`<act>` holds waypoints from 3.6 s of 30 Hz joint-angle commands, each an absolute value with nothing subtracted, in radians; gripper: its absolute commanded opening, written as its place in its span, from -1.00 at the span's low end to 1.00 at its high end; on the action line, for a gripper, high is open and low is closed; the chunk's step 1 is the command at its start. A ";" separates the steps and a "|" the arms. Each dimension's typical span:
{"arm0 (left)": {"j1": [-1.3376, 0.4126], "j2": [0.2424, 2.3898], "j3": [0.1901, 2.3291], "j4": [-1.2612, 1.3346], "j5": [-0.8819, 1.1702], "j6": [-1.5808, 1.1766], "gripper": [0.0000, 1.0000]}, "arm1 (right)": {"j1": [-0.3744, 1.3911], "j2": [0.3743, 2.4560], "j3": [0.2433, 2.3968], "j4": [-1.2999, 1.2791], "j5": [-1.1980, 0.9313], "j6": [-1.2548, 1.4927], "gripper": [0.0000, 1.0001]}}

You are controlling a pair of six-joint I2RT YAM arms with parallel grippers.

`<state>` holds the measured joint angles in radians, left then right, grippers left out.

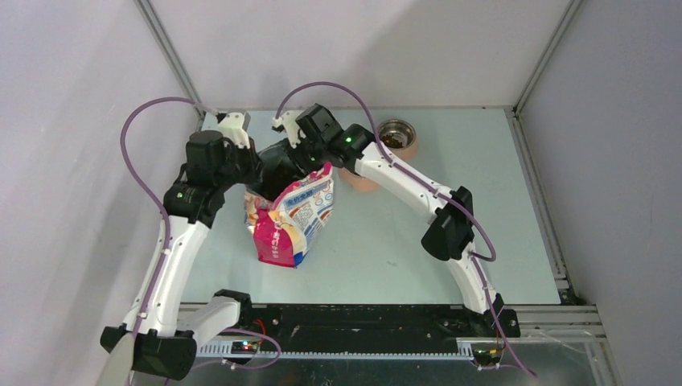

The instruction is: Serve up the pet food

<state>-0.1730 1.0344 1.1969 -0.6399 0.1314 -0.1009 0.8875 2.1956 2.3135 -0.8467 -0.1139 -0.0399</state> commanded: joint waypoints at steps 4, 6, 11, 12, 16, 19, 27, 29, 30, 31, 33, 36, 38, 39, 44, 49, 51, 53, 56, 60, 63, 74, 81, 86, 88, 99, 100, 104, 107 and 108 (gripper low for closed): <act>-0.163 0.945 1.133 -0.534 0.104 -0.172 -1.00 | 0.903 2.214 2.213 -0.915 -0.179 0.062 -1.00; -0.163 0.947 1.127 -0.537 0.115 -0.171 -1.00 | 0.904 2.218 2.217 -0.916 -0.250 0.094 -1.00; -0.163 0.952 1.104 -0.521 0.145 -0.166 -1.00 | 0.902 2.193 2.235 -0.899 -0.424 0.154 -1.00; -0.163 0.949 1.097 -0.515 0.152 -0.169 -1.00 | 0.904 2.187 2.231 -0.898 -0.438 0.158 -1.00; -0.163 0.947 1.094 -0.484 0.157 -0.175 -1.00 | 0.882 2.151 2.208 -0.854 -0.587 0.255 -1.00; -0.163 0.955 1.108 -0.494 0.146 -0.165 -1.00 | 0.869 2.134 2.209 -0.799 -0.709 0.334 -1.00; -0.163 0.965 1.108 -0.501 0.149 -0.141 -1.00 | 0.820 2.132 2.243 -0.714 -0.842 0.466 -1.00; -0.163 0.967 1.108 -0.498 0.167 -0.132 -1.00 | 0.805 2.127 2.258 -0.704 -0.842 0.484 -1.00; -0.163 0.967 1.108 -0.497 0.174 -0.128 -1.00 | 0.795 2.124 2.264 -0.702 -0.840 0.495 -1.00; -0.163 0.970 1.109 -0.494 0.175 -0.121 -1.00 | 0.785 2.120 2.274 -0.701 -0.837 0.501 -1.00; -0.163 0.978 1.115 -0.482 0.175 -0.116 -1.00 | 0.767 2.102 2.278 -0.699 -0.818 0.518 -1.00; -0.163 1.005 1.142 -0.476 0.178 -0.104 -1.00 | 0.737 2.087 2.292 -0.695 -0.793 0.548 -1.00; -0.163 1.020 1.158 -0.472 0.180 -0.078 -1.00 | 0.712 2.075 2.288 -0.675 -0.791 0.577 -1.00; -0.163 1.024 1.163 -0.472 0.179 -0.071 -1.00 | 0.694 2.065 2.282 -0.648 -0.796 0.598 -1.00; -0.163 1.099 1.234 -0.527 0.181 -0.048 -1.00 | 0.621 2.055 2.235 -0.596 -0.825 0.663 -1.00; -0.163 1.116 1.239 -0.540 0.190 -0.007 -1.00 | 0.561 2.054 2.229 -0.557 -0.857 0.705 -1.00; -0.164 1.109 1.239 -0.546 0.181 0.028 -1.00 | 0.534 2.046 2.219 -0.553 -0.865 0.719 -1.00; -0.164 1.095 1.242 -0.552 0.196 0.051 -1.00 | 0.496 2.032 2.190 -0.544 -0.878 0.739 -1.00; -0.164 1.080 1.254 -0.569 0.228 0.086 -1.00 | 0.461 1.986 2.112 -0.471 -0.892 0.762 -1.00; -0.164 1.084 1.287 -0.602 0.264 0.128 -1.00 | 0.427 1.950 1.965 -0.327 -0.899 0.842 -1.00; -0.164 1.090 1.300 -0.625 0.272 0.150 -1.00 | 0.407 1.949 1.893 -0.223 -0.928 0.958 -1.00; -0.164 1.113 1.344 -0.667 0.303 0.240 -1.00 | 0.399 1.887 1.875 -0.330 -0.635 0.764 -1.00; -0.164 1.098 1.329 -0.669 0.324 0.237 -1.00 | 0.447 1.847 1.867 -0.347 -0.528 0.603 -1.00; -0.164 1.071 1.307 -0.659 0.327 0.232 -1.00 | 0.470 1.828 1.877 -0.347 -0.530 0.558 -1.00; -0.164 1.064 1.303 -0.657 0.328 0.231 -1.00 | 0.475 1.822 1.864 -0.343 -0.528 0.571 -1.00; -0.164 1.060 1.290 -0.661 0.348 0.236 -1.00 | 0.446 1.810 1.773 -0.221 -0.645 0.643 -1.00; -0.164 1.061 1.288 -0.657 0.348 0.234 -1.00 | 0.444 1.812 1.794 -0.213 -0.649 0.639 -1.00; -0.164 1.067 1.284 -0.645 0.352 0.217 -1.00 | 0.443 1.824 1.830 -0.230 -0.640 0.618 -1.00; -0.164 1.068 1.287 -0.645 0.353 0.214 -1.00 | 0.424 1.836 1.777 -0.175 -0.658 0.752 -1.00; -0.164 1.069 1.289 -0.647 0.352 0.214 -1.00 | 0.407 1.844 1.737 -0.147 -0.678 0.802 -1.00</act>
